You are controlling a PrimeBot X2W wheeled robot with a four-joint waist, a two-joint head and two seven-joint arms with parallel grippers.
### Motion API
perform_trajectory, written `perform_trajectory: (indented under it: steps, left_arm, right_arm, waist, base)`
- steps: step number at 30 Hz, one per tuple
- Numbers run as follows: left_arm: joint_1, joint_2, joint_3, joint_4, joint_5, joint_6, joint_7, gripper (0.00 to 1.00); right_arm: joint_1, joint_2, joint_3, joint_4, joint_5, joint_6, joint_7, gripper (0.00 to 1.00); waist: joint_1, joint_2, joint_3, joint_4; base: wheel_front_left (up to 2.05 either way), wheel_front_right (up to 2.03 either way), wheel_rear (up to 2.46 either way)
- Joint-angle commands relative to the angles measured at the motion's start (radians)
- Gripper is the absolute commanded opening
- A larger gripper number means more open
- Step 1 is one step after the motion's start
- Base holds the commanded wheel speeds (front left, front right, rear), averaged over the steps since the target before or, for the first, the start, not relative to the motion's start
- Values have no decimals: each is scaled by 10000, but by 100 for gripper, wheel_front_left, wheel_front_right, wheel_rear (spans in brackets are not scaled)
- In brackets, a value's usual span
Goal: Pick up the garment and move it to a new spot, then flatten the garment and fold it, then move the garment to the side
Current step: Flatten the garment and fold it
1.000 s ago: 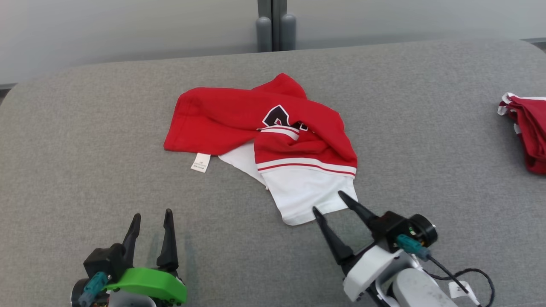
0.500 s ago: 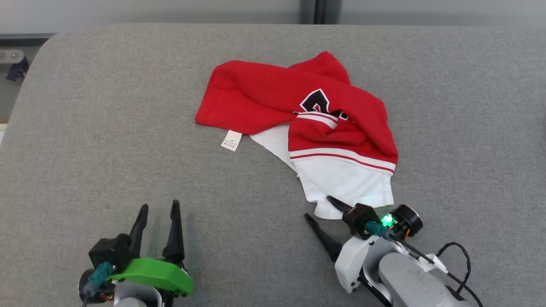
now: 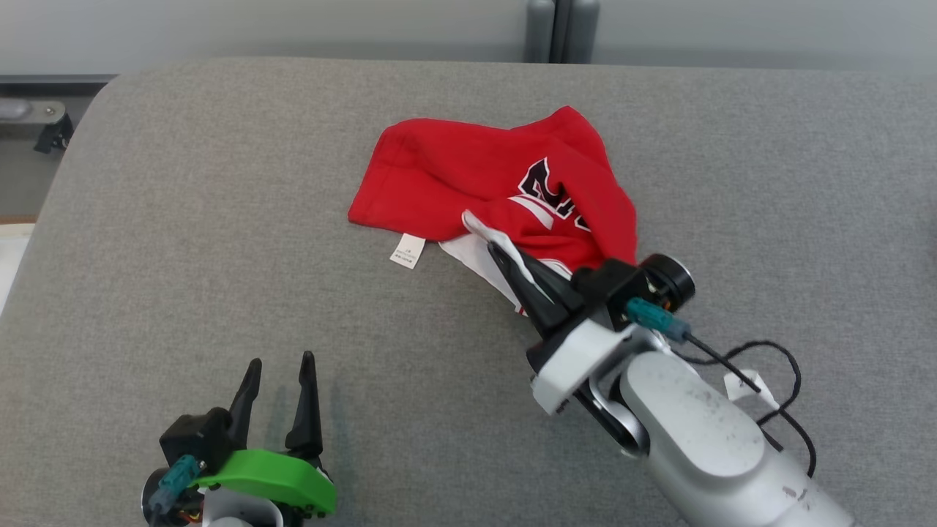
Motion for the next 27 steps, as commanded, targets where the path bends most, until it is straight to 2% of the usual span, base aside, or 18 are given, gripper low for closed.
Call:
perform_trajectory:
  steps: [1, 5, 9, 12, 15, 18, 23, 27]
  left_arm:
    - [117, 26, -29, 7, -63, -26, -6, 100]
    - [128, 26, -244, 38, -149, -26, -6, 100]
    - [171, 33, -458, 120, -263, -27, -6, 100]
    - [183, 29, -560, 184, -289, -27, -6, 100]
    - [251, 29, -590, 243, -312, -27, -6, 100]
    - [272, 27, -549, 269, -364, -27, -6, 100]
    - [212, 27, -411, 262, -356, -27, -6, 100]
    - [58, 27, -359, 267, -221, -27, -6, 100]
  right_arm:
    - [-501, -17, 283, -385, 251, -12, -3, 0]
    - [-2326, -25, 880, -1293, 983, -12, -3, 0]
    - [-4657, -23, 540, -1673, 1776, -12, -3, 0]
    - [-6244, -23, 89, -1242, 1578, -12, -3, 0]
    - [-7509, -28, -297, -188, 905, -12, -1, 0]
    - [-8078, -173, -649, 821, 387, -12, -1, 0]
    - [-7652, -1211, -1559, 1874, -195, -13, -1, 0]
    - [-6794, -2306, -2855, 2803, -888, -15, -1, 0]
  waist:
    - [0, 0, -195, 14]
    - [0, 0, -320, 227]
    - [0, 0, -343, 617]
    - [0, 0, -333, 891]
    - [0, 0, -283, 1089]
    - [0, 0, -211, 1160]
    - [0, 0, -5, 994]
    - [0, 0, 113, 684]
  base:
    - [0, 0, 0]
    - [0, 0, 0]
    - [0, 0, 0]
    - [0, 0, 0]
    - [0, 0, 0]
    - [0, 0, 0]
    - [0, 0, 0]
    - [0, 0, 0]
